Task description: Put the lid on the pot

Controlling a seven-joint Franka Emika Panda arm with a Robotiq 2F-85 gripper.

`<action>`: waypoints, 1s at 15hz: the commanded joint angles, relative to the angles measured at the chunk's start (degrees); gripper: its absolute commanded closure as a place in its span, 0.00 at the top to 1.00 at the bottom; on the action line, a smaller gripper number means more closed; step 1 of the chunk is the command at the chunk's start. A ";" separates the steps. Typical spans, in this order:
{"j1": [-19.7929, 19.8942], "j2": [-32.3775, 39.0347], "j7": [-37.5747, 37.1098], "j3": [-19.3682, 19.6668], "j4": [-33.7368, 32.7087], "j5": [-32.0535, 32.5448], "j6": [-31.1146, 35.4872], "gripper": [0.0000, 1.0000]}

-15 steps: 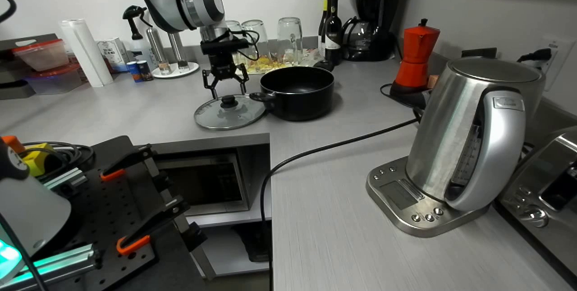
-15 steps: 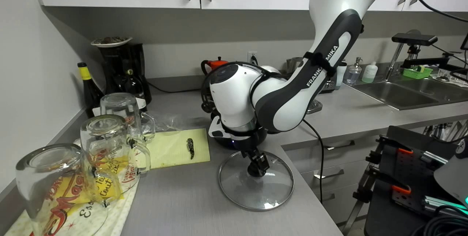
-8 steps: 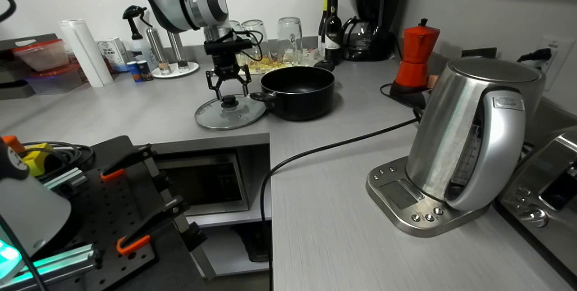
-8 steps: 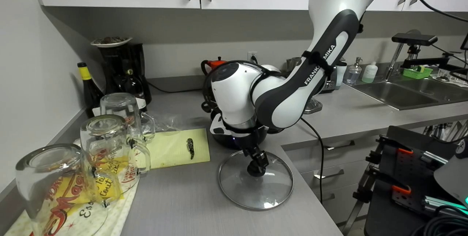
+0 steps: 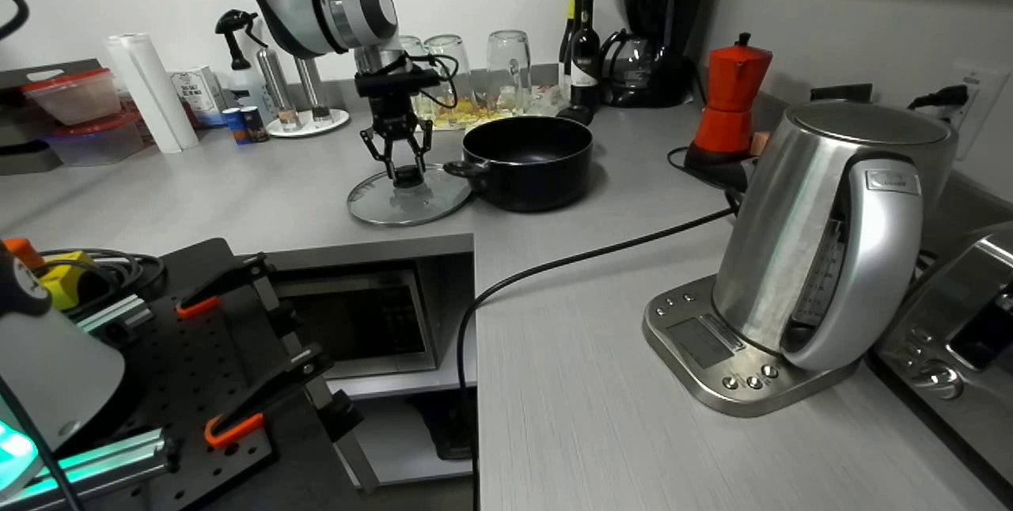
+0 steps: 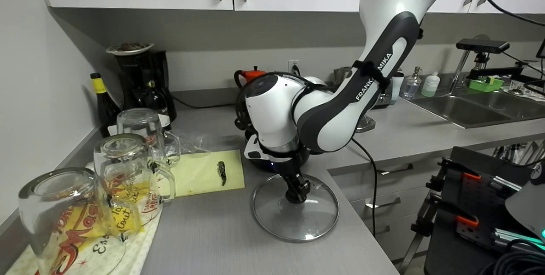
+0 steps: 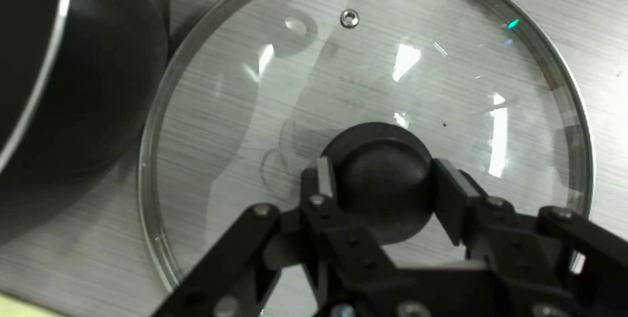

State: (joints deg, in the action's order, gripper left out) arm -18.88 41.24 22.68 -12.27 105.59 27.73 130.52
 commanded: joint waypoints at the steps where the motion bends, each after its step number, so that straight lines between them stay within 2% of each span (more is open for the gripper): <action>1: 0.12 -1.17 0.97 -0.30 0.69 -0.17 0.28 0.25; 7: -1.10 -8.28 -0.33 -1.79 6.96 0.45 0.73 0.25; 15: -2.40 -18.66 -0.97 -4.02 12.38 0.00 -3.07 0.25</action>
State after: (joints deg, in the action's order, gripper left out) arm -20.83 28.27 22.46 -15.91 115.08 27.74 129.76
